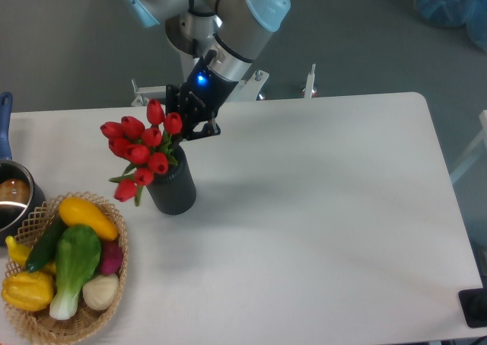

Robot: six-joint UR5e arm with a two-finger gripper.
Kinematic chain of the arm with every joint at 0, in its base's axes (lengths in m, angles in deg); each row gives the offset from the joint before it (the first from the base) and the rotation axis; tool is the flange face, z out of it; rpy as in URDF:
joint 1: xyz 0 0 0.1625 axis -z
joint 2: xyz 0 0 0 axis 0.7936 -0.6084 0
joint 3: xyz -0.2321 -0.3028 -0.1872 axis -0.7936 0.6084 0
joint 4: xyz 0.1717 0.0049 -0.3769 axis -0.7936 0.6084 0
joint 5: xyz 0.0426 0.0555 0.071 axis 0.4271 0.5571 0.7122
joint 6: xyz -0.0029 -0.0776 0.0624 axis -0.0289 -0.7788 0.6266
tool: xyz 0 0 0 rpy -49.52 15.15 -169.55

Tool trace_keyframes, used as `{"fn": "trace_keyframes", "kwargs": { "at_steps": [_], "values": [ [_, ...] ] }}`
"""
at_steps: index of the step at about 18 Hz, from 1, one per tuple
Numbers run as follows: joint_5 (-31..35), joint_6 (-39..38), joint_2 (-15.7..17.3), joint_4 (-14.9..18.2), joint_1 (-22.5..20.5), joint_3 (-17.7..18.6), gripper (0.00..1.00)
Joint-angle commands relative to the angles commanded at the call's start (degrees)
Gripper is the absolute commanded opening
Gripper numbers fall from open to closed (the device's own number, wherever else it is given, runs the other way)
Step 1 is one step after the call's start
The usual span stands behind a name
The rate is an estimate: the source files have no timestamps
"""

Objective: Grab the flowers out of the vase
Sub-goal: 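Lift the gripped tulips straight up out of the black vase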

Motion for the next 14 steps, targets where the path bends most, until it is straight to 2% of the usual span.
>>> {"fn": "trace_keyframes", "kwargs": {
  "at_steps": [5,14],
  "values": [
    [-0.53,0.17,1.59,2.03,-0.09,0.00,0.17],
    [-1.32,0.18,3.17,2.82,-0.70,-0.09,0.17]
  ]
}}
